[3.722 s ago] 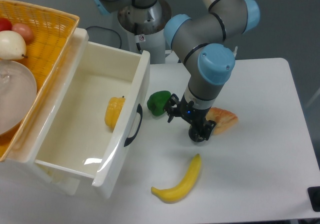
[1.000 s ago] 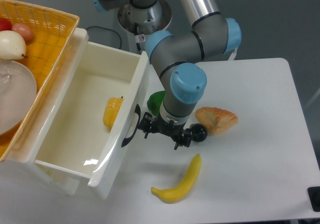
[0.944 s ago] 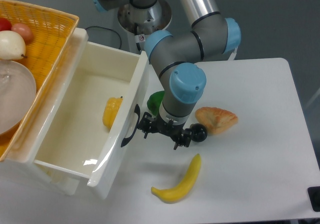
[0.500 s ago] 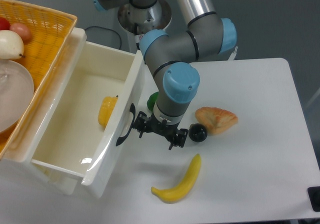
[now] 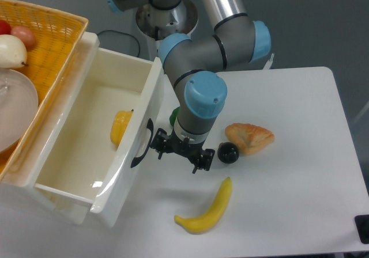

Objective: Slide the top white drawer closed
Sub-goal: 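Push the drawer front with the gripper toward the drawer unit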

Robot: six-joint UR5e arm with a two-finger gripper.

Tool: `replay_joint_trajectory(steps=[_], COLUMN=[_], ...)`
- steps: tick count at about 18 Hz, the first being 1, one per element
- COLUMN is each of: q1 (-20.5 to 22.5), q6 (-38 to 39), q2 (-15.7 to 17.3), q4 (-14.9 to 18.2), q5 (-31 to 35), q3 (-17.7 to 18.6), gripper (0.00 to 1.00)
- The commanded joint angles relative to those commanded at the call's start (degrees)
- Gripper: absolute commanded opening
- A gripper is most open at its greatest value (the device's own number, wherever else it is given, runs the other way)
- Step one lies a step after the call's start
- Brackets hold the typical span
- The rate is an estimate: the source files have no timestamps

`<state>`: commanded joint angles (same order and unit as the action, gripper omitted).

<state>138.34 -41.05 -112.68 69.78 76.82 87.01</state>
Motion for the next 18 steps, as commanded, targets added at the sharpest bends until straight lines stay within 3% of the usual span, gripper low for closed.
replay_joint_trajectory(steps=[18], q1=[-2.55], q6=[0.09], q2=[1.93], q4=[1.50], q5=[-0.18], q3=[0.97], gripper=[1.00])
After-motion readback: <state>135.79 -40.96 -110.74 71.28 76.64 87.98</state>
